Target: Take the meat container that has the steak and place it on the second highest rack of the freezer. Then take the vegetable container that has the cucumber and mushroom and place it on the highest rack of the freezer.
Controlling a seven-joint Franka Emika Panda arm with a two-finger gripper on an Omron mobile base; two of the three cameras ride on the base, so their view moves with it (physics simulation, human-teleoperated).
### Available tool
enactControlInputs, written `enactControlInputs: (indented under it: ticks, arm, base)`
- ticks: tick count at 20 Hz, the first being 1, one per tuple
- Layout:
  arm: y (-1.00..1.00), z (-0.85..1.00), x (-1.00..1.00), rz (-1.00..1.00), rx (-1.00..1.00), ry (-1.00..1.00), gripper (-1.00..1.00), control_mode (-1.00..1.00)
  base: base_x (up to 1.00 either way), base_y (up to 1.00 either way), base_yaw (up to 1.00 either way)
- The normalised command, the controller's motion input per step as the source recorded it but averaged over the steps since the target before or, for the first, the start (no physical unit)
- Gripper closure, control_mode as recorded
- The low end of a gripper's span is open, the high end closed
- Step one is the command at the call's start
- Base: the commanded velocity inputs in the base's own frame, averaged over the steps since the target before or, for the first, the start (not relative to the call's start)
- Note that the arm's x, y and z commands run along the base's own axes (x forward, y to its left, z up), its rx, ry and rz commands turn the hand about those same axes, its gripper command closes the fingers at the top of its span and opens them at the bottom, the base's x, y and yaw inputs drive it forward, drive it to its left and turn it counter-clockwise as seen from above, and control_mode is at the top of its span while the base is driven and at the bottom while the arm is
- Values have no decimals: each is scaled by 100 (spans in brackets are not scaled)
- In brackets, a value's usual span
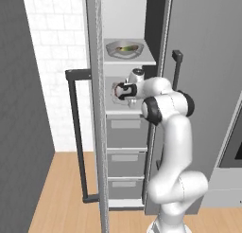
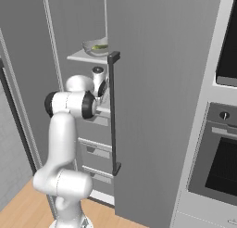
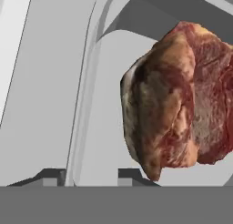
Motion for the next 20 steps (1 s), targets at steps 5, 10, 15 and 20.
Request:
enactControlInputs:
  ticks: [5,10,15,20]
  arm:
    - [34,-6,42,-17,0,0,-100,-100]
    - [6,-6,-45,-4,1,-8,-100,-100]
    - [0,-20,-100,-1,11,-18,-100,-100]
    - [0,-9,-100,0,10,-22,-100,-100]
  base:
    - [0,0,0]
    - [0,0,0]
    - [0,0,0]
    - [0,0,0]
